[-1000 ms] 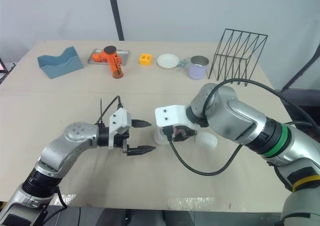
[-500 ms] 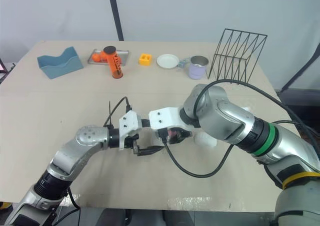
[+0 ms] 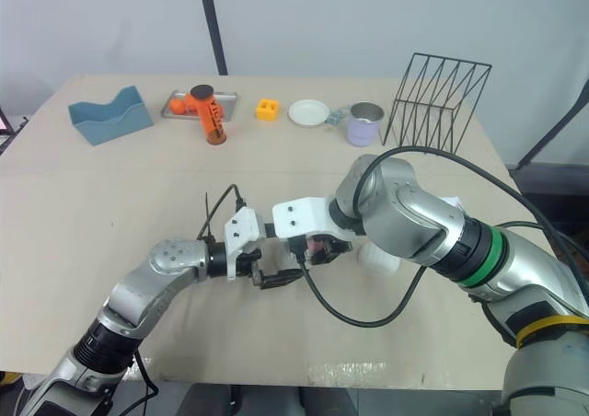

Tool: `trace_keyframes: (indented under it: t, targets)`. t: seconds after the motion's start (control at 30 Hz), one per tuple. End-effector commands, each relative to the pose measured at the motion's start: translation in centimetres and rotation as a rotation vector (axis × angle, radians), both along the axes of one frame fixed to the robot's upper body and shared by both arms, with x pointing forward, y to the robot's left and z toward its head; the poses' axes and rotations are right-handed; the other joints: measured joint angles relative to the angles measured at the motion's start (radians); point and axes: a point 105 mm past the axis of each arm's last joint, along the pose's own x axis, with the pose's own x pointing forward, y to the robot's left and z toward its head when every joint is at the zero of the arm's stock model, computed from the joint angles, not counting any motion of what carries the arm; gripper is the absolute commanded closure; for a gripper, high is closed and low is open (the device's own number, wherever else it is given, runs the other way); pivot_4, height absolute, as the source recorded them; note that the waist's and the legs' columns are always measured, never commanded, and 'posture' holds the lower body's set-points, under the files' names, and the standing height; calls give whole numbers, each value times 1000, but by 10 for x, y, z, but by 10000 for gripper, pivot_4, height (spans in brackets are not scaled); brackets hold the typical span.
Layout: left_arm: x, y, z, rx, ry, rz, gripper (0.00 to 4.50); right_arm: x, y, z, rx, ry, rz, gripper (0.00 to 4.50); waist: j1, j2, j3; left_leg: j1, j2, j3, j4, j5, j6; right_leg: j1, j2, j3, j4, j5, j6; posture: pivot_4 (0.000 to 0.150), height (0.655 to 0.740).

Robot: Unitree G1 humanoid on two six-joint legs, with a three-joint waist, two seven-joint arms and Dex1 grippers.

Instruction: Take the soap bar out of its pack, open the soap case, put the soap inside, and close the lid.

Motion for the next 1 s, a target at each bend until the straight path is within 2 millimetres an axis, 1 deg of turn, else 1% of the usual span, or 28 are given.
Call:
trace_keyframes:
  t: [0.03, 0.37, 0.9, 0.93, 1.0]
  targets:
    - [0, 1, 6, -27, -18, 4, 30, 3, 3, 17, 29, -68, 17, 24317, 0, 0, 0, 0, 0, 0, 0, 0, 0, 0, 0, 0, 0, 0, 0, 1500, 7400]
    - [3, 3, 5, -33, -26, 21, 30, 1, 3, 17, 30, -69, 25, 24317, 0, 0, 0, 0, 0, 0, 0, 0, 0, 0, 0, 0, 0, 0, 0, 1500, 7400]
    - [6, 0, 11, -55, -60, 18, 30, 1, 5, 15, 38, -59, 25, 24317, 0, 0, 0, 0, 0, 0, 0, 0, 0, 0, 0, 0, 0, 0, 0, 1500, 7400]
    - [6, 0, 10, -54, -59, 17, 5508, 1, 6, 15, 38, -59, 25, 24317, 0, 0, 0, 0, 0, 0, 0, 0, 0, 0, 0, 0, 0, 0, 0, 1500, 7400]
    - [4, 0, 9, -50, -52, 12, 10252, 2, 5, 15, 38, -60, 25, 24317, 0, 0, 0, 0, 0, 0, 0, 0, 0, 0, 0, 0, 0, 0, 0, 1500, 7400]
